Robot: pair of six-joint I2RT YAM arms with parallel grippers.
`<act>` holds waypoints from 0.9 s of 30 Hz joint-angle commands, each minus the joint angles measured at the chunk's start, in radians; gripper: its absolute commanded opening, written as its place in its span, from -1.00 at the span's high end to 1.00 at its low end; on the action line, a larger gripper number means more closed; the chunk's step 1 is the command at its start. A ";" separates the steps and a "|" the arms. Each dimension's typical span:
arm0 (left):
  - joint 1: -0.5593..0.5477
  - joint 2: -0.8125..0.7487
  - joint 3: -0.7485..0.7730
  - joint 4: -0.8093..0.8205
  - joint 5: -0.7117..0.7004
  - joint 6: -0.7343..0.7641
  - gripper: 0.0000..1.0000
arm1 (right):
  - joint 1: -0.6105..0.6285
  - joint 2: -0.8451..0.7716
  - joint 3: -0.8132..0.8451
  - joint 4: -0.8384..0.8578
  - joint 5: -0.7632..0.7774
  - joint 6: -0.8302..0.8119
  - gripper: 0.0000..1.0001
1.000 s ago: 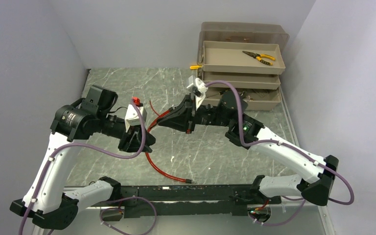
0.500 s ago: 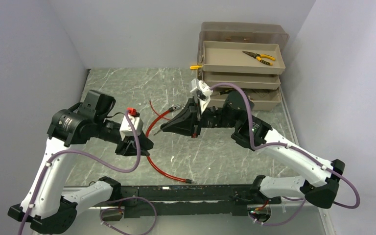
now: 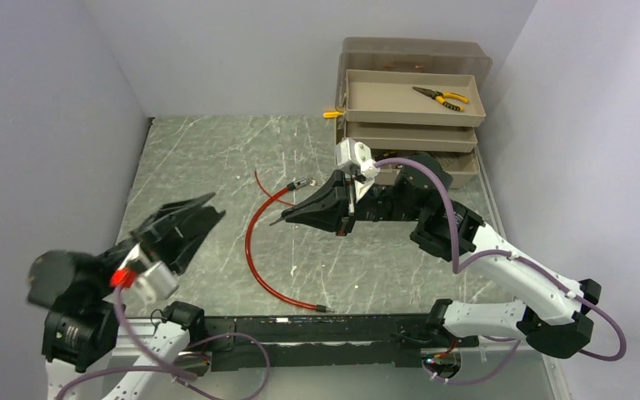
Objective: Unlock with the key
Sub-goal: Unlock the lock.
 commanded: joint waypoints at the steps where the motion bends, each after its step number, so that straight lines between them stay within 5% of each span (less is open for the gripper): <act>1: 0.003 -0.024 0.020 0.427 -0.084 0.000 1.00 | -0.005 -0.012 0.070 -0.008 0.007 -0.066 1.00; 15: 0.002 -0.085 0.013 0.350 0.186 0.055 1.00 | -0.005 -0.028 0.047 0.052 -0.029 -0.046 1.00; 19: 0.002 -0.111 -0.040 0.532 0.056 0.031 1.00 | -0.007 -0.033 0.037 0.042 -0.017 -0.066 1.00; 27: 0.002 -0.100 -0.139 0.954 -0.332 0.390 1.00 | -0.009 0.015 0.102 0.021 -0.034 -0.126 1.00</act>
